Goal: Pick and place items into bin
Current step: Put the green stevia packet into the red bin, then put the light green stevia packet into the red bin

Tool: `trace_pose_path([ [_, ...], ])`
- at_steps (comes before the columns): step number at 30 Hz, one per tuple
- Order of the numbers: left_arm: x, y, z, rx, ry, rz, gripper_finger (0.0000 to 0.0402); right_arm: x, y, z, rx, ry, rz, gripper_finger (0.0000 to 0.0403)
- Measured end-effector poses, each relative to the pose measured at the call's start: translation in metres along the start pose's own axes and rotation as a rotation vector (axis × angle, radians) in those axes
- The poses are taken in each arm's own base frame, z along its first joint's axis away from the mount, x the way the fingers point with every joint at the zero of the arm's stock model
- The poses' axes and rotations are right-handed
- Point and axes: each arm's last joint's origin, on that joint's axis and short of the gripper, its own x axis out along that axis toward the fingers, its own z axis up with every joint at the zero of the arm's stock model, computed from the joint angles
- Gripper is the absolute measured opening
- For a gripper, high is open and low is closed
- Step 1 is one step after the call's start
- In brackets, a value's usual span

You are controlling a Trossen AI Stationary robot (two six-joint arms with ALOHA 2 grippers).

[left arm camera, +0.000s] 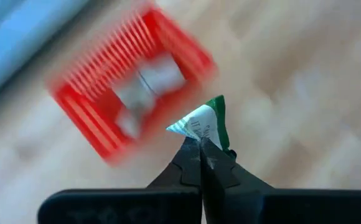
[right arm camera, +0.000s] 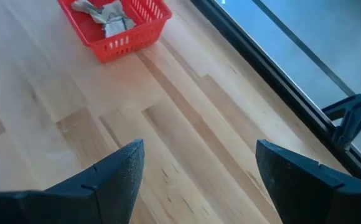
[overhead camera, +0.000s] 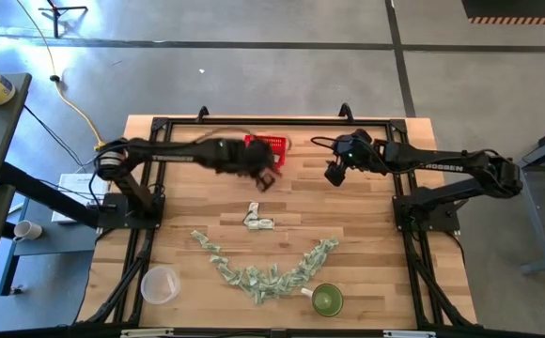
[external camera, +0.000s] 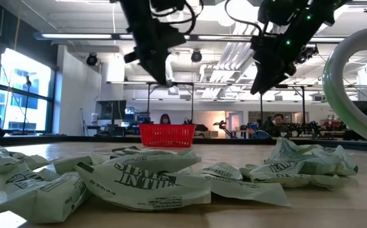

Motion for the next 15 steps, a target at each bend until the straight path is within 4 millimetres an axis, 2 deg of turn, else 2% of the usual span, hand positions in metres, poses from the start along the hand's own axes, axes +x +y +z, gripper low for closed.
trace_pose_path([
  [4, 0.024, 0.030, 0.022, 0.023, -0.041, 0.019, 0.0038, 0.000, 0.000, 0.001, 0.008, -0.008, 0.013, 0.0299],
  [6, 0.033, 0.046, 0.027, 0.021, -0.013, -0.005, 0.0061, 0.000, 0.001, 0.001, 0.012, -0.005, 0.015, 0.0299],
  [9, 0.045, 0.057, 0.032, -0.029, 0.019, -0.103, 0.0101, 0.000, 0.000, -0.001, 0.030, 0.010, 0.014, 0.0299],
  [11, 0.048, 0.064, 0.027, -0.071, 0.088, -0.133, 0.0126, 0.000, 0.000, -0.001, 0.038, 0.019, 0.011, 0.0299],
  [15, 0.041, 0.065, 0.027, -0.120, 0.097, -0.155, 0.0163, 0.000, 0.000, -0.002, 0.040, 0.026, 0.008, 0.0299],
])
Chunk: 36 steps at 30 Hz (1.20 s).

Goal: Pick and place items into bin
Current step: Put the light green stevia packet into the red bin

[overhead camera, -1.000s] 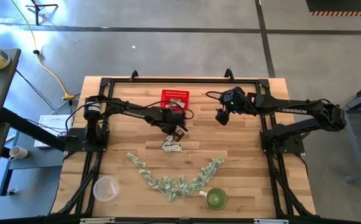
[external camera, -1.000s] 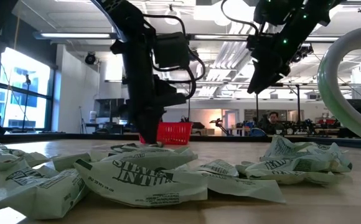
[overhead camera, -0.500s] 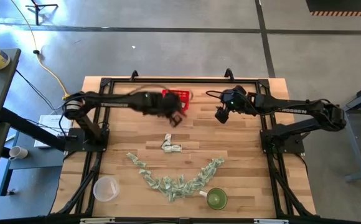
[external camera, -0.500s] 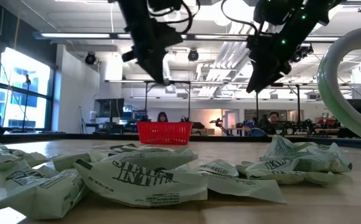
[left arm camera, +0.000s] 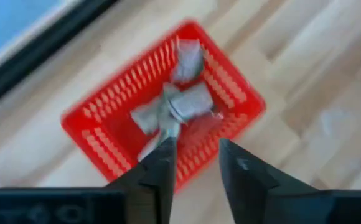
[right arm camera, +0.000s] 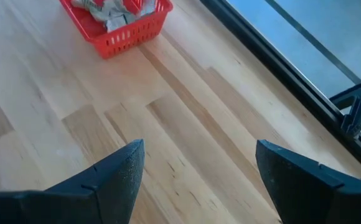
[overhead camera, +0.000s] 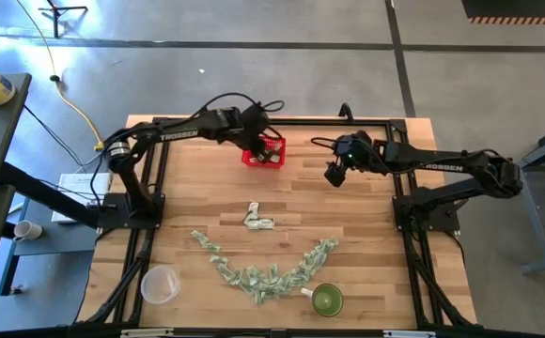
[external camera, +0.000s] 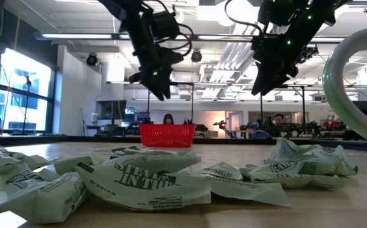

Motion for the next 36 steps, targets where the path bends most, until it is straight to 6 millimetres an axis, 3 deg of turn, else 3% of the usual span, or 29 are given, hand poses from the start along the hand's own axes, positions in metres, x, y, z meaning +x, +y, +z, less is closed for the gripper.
trace_pose_path([
  [4, -0.020, -0.010, -0.012, 0.025, 0.090, -0.114, 0.0183, 0.000, 0.000, 0.000, -0.020, 0.000, 0.006, 0.0299],
  [8, -0.034, -0.041, -0.043, 0.288, 0.245, -0.201, 0.0187, -0.001, 0.004, 0.000, -0.104, 0.006, 0.075, 0.0299],
  [12, -0.035, -0.064, -0.088, 0.557, 0.435, -0.200, 0.0188, -0.003, 0.010, -0.001, -0.198, -0.001, 0.123, 0.0299],
  [17, -0.037, -0.079, -0.153, 0.748, 0.652, -0.164, 0.0184, -0.005, 0.018, -0.003, -0.258, -0.010, 0.167, 0.0299],
  [23, -0.042, -0.084, -0.207, 0.931, 0.714, -0.144, 0.0157, -0.008, 0.031, -0.004, -0.359, -0.032, 0.246, 0.0299],
  [30, -0.054, -0.084, -0.239, 0.908, 0.589, -0.201, 0.0137, 0.009, 0.047, -0.010, -0.405, 0.024, 0.279, 0.0299],
  [36, -0.058, -0.079, -0.260, 0.976, 0.484, -0.199, 0.0158, 0.029, 0.064, -0.021, -0.402, 0.115, 0.303, 0.0299],
])
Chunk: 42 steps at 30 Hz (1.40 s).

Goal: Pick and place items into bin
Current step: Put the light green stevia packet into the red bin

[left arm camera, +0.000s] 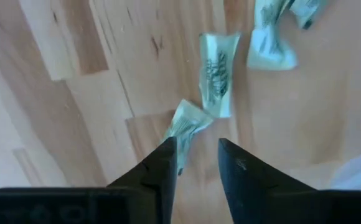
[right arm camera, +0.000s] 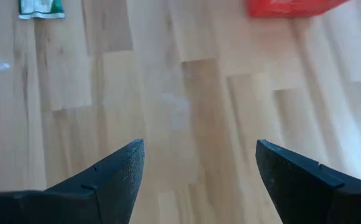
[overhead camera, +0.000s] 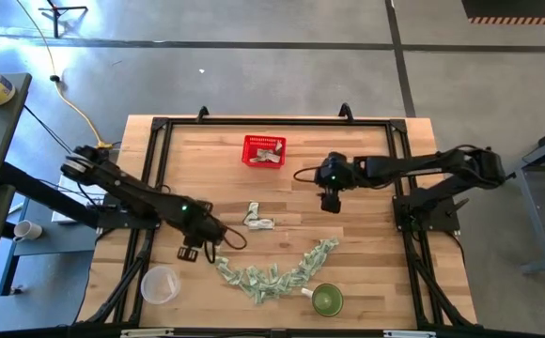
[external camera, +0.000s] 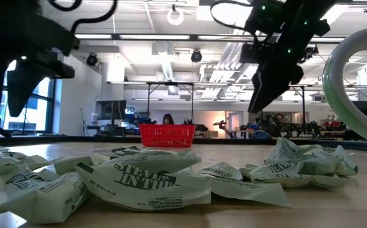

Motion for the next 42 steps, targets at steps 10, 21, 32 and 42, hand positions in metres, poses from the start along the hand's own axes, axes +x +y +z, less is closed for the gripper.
trace_pose_path([
  [10, 0.031, 0.003, -0.015, 0.025, 0.017, 0.019, 0.0220, 0.012, 0.022, 0.001, -0.067, 0.003, -0.039, 0.0299],
  [21, 0.057, 0.006, -0.030, 0.039, -0.005, 0.014, 0.0148, 0.012, 0.024, 0.000, -0.071, 0.001, -0.039, 0.0299],
  [32, 0.035, 0.009, -0.017, 0.035, 0.008, 0.159, 0.0044, 0.011, 0.018, 0.002, 0.094, -0.027, -0.212, 0.0299],
  [42, -0.025, 0.106, 0.012, -0.056, -0.091, 0.340, 0.0021, 0.011, 0.018, -0.001, 0.050, 0.007, -0.217, 0.0298],
])
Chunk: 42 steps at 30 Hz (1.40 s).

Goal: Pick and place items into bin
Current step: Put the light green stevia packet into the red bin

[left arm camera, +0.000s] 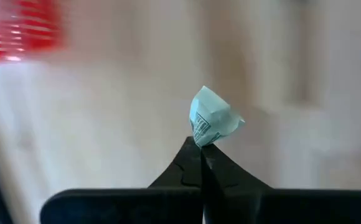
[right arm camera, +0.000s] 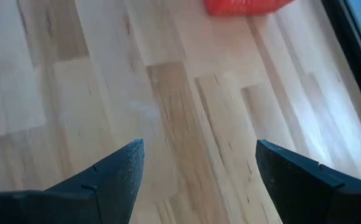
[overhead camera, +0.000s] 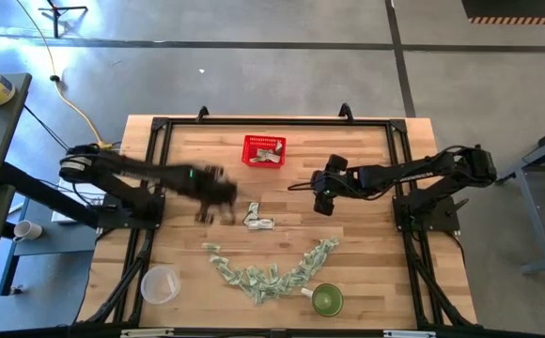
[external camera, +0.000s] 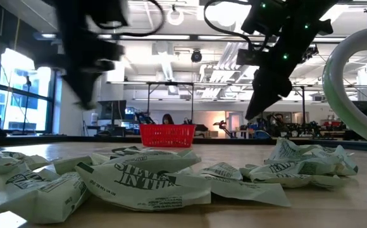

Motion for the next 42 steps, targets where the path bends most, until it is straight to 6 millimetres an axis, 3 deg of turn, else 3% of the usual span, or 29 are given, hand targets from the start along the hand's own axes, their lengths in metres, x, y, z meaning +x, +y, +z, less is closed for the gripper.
trace_pose_path([
  [2, 0.002, 0.036, 0.001, -0.093, -0.042, 0.028, 0.0033, 0.000, 0.000, -0.003, -0.003, 0.026, 0.001, 0.0298],
  [5, 0.001, 0.091, 0.005, -0.276, -0.236, 0.058, 0.0048, -0.001, 0.002, -0.006, 0.001, 0.056, 0.013, 0.0298],
  [9, 0.001, 0.151, 0.000, -0.482, -0.500, 0.011, 0.0038, -0.005, 0.010, -0.010, -0.017, 0.069, -0.001, 0.0298],
  [13, 0.005, 0.177, 0.008, -0.532, -0.643, 0.010, 0.0030, -0.010, 0.020, -0.012, -0.014, 0.057, -0.013, 0.0298],
  [18, 0.032, 0.184, 0.023, -0.590, -0.545, -0.066, 0.0081, -0.012, 0.025, -0.013, 0.039, 0.049, -0.012, 0.0298],
  [22, 0.056, 0.181, 0.023, -0.668, -0.388, -0.154, 0.0142, -0.012, 0.025, -0.013, 0.069, 0.042, -0.030, 0.0298],
  [24, 0.056, 0.181, 0.023, -0.692, -0.369, -0.167, 0.0170, -0.012, 0.025, -0.013, 0.073, 0.045, -0.027, 0.0298],
  [26, 0.045, 0.179, 0.024, -0.714, -0.338, -0.191, 0.0192, -0.012, 0.025, -0.014, 0.072, 0.049, -0.025, 0.0298],
  [29, 0.010, 0.165, 0.023, -0.683, -0.266, -0.252, 0.0212, -0.012, 0.026, -0.014, 0.060, 0.060, 0.009, 0.0298],
  [32, -0.026, 0.134, 0.019, -0.551, -0.227, -0.323, 0.0215, -0.013, 0.028, -0.014, -0.049, 0.072, 0.087, 0.0298],
  [35, -0.049, 0.094, 0.010, -0.395, -0.168, -0.389, 0.0205, -0.013, 0.031, -0.015, -0.228, 0.085, 0.202, 0.0298],
  [39, -0.057, 0.048, -0.003, -0.322, -0.090, -0.419, 0.0187, -0.016, 0.034, -0.024, -0.431, 0.156, 0.388, 0.0298],
  [42, -0.053, 0.022, -0.009, -0.377, -0.057, -0.429, 0.0175, -0.020, 0.038, -0.031, -0.445, 0.228, 0.486, 0.0298],
])
